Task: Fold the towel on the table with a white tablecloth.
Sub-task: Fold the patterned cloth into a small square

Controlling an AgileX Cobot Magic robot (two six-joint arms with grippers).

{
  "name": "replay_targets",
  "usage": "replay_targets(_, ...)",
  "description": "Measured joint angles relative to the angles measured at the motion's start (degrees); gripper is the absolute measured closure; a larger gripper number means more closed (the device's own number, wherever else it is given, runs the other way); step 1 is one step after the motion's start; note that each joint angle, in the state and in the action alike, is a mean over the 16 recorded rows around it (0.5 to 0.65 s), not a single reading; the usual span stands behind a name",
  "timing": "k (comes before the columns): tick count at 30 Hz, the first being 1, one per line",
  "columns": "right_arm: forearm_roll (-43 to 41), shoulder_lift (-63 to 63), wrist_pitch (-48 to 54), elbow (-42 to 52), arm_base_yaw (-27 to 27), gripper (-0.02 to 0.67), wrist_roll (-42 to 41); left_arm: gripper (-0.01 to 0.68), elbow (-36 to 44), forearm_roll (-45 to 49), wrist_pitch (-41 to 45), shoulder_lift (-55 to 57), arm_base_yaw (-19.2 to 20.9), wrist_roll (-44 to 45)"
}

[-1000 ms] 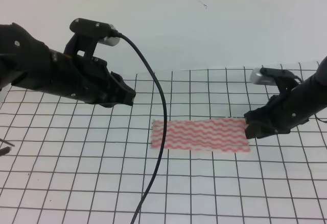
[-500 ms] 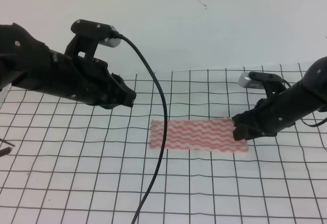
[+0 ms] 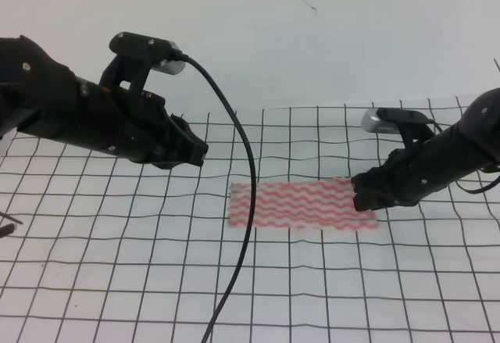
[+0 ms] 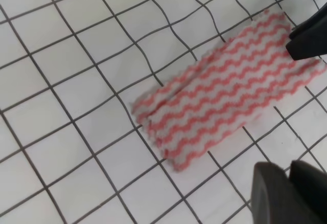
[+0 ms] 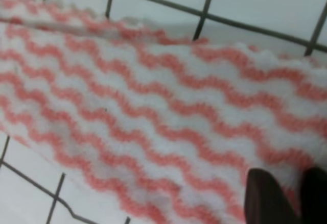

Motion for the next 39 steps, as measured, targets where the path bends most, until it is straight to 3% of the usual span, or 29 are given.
replay_targets(12, 3.61, 0.15, 1.27, -2.83, 1.76, 0.630, -3.36, 0.621, 0.00, 0.01, 0.00, 0.00, 0.00, 0.00)
replay_targets(29, 6.60, 6.36, 2.64, -14.51, 11.39, 0.638, -4.18, 0.621, -0.08, 3.34, 0.40, 0.00, 0.43, -0.10)
replay_targets(39, 7.66, 11.15, 5.09, -20.89, 14.49, 0.622, -5.11, 0.621, -0.09, 4.53, 0.77, 0.00, 1.06, -0.23)
